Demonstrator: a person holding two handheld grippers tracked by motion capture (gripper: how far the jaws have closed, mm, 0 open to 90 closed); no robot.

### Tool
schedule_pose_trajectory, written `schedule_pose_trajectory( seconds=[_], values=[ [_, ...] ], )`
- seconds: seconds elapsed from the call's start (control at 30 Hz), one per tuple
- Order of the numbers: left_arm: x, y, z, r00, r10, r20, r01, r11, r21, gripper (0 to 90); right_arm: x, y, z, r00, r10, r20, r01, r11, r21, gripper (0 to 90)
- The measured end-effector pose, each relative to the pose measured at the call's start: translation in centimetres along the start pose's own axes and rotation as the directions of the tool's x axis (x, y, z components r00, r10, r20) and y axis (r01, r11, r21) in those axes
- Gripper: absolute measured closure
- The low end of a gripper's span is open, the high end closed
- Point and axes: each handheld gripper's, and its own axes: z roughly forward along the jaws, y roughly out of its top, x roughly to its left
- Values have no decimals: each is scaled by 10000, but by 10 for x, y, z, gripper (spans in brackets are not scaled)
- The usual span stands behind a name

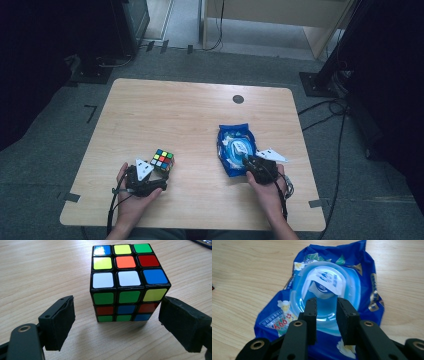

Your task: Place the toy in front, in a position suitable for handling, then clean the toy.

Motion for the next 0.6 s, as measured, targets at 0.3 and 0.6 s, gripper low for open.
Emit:
schedule_pose_trajectory(
  seconds=[0.3,0.6],
  values=[
    [0,0,0,10000,48,37,-48,10000,-22,139,6,17,20,9999,122,-19,-121,9983,572,677],
    [-1,-1,0,10000,82,28,-82,9999,-61,139,6,35,32,9998,-143,100,134,9962,863,664]
  ],
)
